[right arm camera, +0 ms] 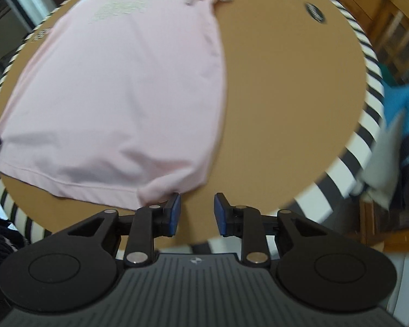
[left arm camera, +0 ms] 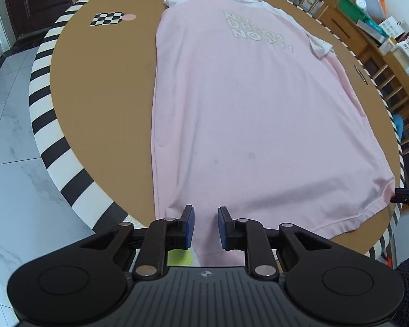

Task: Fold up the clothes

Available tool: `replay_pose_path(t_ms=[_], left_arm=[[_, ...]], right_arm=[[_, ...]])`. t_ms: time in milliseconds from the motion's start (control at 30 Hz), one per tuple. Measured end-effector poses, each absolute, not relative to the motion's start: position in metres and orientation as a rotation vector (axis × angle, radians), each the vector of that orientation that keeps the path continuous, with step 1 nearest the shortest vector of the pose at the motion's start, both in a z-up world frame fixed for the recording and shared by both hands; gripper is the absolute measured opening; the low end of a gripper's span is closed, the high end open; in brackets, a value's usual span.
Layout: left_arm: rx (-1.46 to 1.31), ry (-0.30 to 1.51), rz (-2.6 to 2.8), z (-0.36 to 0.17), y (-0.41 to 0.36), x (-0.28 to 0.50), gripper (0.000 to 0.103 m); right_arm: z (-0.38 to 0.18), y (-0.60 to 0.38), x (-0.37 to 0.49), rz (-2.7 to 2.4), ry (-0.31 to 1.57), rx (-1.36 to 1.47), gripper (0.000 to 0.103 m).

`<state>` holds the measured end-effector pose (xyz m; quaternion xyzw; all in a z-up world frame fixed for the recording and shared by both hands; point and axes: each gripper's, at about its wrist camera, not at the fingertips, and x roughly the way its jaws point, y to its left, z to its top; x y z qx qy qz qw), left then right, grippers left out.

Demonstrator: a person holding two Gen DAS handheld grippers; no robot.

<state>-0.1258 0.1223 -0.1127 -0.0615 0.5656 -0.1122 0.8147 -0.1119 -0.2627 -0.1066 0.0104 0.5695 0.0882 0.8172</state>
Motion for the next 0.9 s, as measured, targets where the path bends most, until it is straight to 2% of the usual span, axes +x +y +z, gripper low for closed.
replay_pose_path(t_ms=[67,167,233,333,400,667,833,900], left_arm=[[-0.146,1.214,-0.238,-0.113,0.124,-0.124,0.021],[-0.146,1.214,-0.237,-0.115,0.125,-0.124,0.021],[-0.139,1.212,-0.238,-0.115,0.124,-0.123,0.021],[-0.137,1.213,-0.240,-0.115,0.125,-0.122,0.021],[-0.141,1.214,-0.241,-0.115,0.127,-0.122,0.021],[-0.136,1.217,-0.249,-0.115,0.129,-0.122,0.021],[-0.154,1.229,-0.245,-0.115,0.133,-0.120,0.021],[-0.159,1.235,-0.241,-0.114,0.136,-0.120,0.021]], right_arm=[[-0.104,-0.250,-0.109,0.210,1.188,-0.010,0.029],[-0.101,-0.238,-0.106,0.226,1.166,-0.056,0.037],[-0.108,-0.236,-0.103,0.214,1.190,-0.078,0.035],[-0.117,-0.240,-0.103,0.217,1.213,-0.057,0.012],[-0.105,-0.249,-0.107,0.202,1.220,-0.078,0.008],[-0.066,-0.284,-0.124,0.088,1.273,-0.231,0.010],[-0.075,-0.294,-0.118,0.073,1.224,-0.006,0.015],[-0.080,-0.284,-0.112,0.088,1.178,0.058,0.023]])
